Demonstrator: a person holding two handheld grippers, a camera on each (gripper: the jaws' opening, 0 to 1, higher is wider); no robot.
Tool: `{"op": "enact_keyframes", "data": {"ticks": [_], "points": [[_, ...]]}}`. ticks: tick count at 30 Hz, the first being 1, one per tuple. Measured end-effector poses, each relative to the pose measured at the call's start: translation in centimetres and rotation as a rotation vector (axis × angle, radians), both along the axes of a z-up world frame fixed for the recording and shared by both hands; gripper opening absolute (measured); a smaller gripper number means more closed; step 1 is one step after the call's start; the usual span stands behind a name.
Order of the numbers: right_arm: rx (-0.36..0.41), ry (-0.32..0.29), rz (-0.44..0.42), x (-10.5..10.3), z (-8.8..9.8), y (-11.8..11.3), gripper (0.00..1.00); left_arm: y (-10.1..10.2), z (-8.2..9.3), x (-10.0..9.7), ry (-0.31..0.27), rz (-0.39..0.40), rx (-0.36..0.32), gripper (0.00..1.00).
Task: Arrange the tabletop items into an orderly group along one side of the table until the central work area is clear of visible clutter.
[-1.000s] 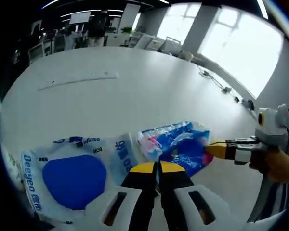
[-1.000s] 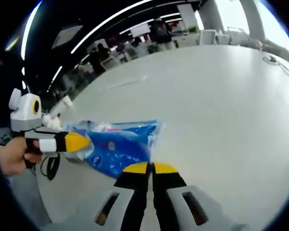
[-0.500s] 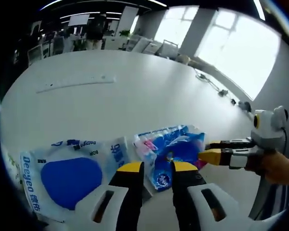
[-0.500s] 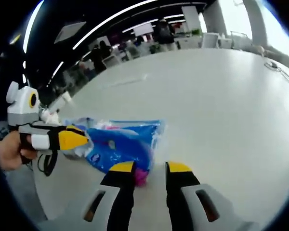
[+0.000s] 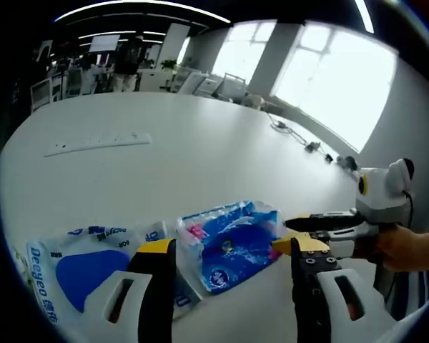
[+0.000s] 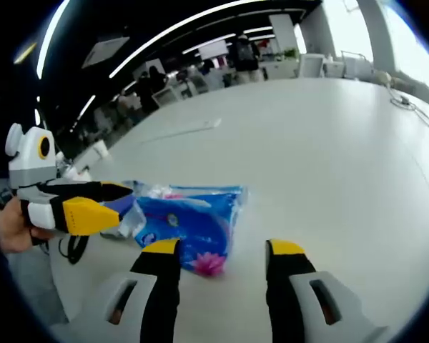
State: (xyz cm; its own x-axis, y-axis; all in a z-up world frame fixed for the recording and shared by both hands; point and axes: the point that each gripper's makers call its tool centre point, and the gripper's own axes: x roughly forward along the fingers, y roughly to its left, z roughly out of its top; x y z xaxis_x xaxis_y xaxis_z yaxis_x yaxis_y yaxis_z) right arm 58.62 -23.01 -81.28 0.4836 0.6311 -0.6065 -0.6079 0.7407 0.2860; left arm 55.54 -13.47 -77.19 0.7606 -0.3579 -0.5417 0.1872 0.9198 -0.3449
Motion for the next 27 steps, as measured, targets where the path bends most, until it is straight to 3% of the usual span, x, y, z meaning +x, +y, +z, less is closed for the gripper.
{"op": "enact_keyframes", "data": {"ticks": [5,6,9,18,27], "points": [[-0.014,-0.04,-0.022,0.3,0.7,-0.3,0.81,-0.2,1.0,-0.2,-0.051,-0.011,0.011,0.96],[-0.018,-0.048,-0.024,0.2,0.9,-0.4,0.83,-0.3,1.1,-0.4,-0.055,-0.018,0.016,0.97],[-0.022,-0.051,-0.028,0.2,1.1,-0.6,0.85,-0.5,0.8,-0.8,-0.035,-0.058,0.02,0.97],[-0.027,-0.037,-0.028,-0.6,1.6,-0.6,0.86,0.1,1.6,-1.7,-0.026,-0.058,0.023,0.97],[-0.019,-0.044,-0.027,-1.4,2.3,-0.6,0.85,2.0,2.5,-3.1,-0.028,-0.05,0.042,0.97]]}}
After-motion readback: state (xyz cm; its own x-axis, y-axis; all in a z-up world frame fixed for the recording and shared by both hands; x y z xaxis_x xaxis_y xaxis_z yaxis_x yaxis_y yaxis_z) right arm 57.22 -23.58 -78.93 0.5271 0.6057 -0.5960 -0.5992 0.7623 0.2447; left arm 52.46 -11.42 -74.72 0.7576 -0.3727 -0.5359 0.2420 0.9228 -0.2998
